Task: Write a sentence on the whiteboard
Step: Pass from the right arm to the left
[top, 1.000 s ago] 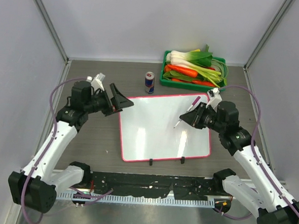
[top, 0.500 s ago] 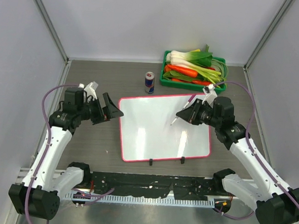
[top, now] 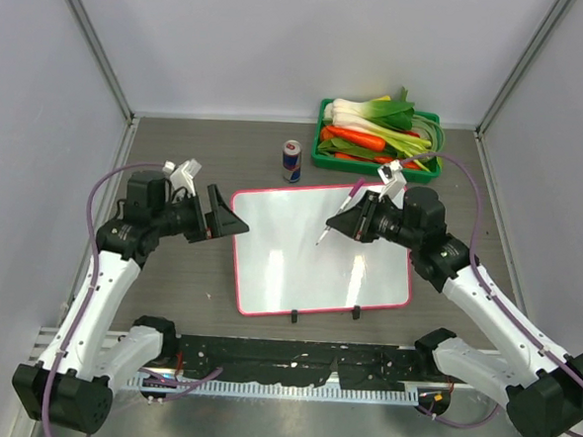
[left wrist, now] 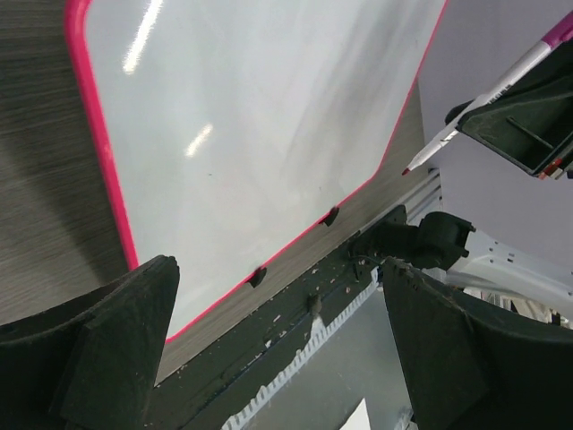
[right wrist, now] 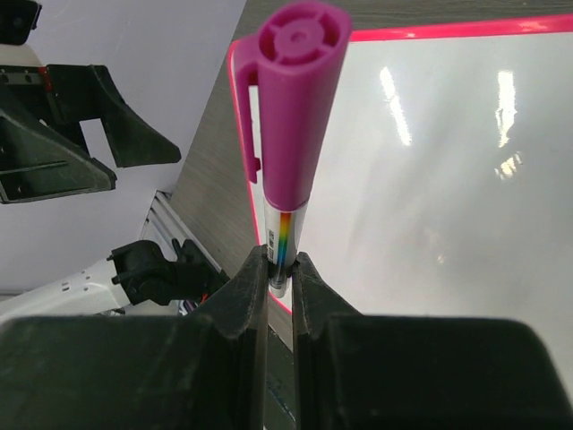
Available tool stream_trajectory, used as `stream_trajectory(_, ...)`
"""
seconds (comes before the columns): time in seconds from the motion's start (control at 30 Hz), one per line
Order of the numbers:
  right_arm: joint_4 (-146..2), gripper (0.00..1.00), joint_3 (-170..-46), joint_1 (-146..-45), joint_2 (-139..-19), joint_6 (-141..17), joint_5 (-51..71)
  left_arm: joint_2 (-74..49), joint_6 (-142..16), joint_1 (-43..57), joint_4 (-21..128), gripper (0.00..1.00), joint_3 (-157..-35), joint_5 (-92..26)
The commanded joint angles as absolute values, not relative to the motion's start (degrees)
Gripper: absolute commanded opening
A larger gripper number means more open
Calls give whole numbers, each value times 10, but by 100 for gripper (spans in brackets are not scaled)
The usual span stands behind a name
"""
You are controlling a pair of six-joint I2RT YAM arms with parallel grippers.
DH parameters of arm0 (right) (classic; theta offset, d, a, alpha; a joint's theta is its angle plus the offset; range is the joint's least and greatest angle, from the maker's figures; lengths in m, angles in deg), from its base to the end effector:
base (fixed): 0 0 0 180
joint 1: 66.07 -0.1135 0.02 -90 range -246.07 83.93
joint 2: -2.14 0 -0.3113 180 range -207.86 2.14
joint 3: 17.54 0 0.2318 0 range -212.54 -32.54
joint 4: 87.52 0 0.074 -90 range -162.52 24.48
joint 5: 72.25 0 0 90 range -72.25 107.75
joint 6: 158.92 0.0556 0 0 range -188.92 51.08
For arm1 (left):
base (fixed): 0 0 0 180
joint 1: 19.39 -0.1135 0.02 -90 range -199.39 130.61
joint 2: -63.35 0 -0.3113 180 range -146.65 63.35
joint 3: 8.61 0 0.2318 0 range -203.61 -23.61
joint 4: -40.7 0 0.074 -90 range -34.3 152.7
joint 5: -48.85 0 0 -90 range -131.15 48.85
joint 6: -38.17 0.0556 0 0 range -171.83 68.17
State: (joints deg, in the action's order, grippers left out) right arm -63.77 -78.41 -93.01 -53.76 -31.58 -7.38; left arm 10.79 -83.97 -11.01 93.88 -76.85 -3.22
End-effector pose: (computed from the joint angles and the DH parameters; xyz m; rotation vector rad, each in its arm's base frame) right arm 0.1624 0.1090 0.3513 -0.1380 2.0404 1.1506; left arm 0.1409 -0.0553 0.3516 -0.0905 2.2916 -1.1151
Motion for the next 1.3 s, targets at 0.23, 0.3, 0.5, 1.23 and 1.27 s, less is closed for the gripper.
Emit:
stream_trajectory(0.23, -688, 1, -797, -957, -522, -297, -49, 94, -895, 24, 833, 99, -761, -51)
stream_trajectory(0.3, -687, 2, -797, -957, -520, -299, -48, 87, -903, 44, 823, 98, -763, -58)
stream_trajectory(0.5, -687, 1, -794, -956, -518, -300, -46, 82, -929, 71, 776, 98, -753, -59)
stream_trajectory(1.23, -695, 1, -793, -957, -515, -300, -44, 56, -956, 123, 727, 96, -744, -69)
stream_trajectory(1.27, -697, 1, -794, -957, -517, -299, -45, 54, -956, 125, 726, 96, -745, -69)
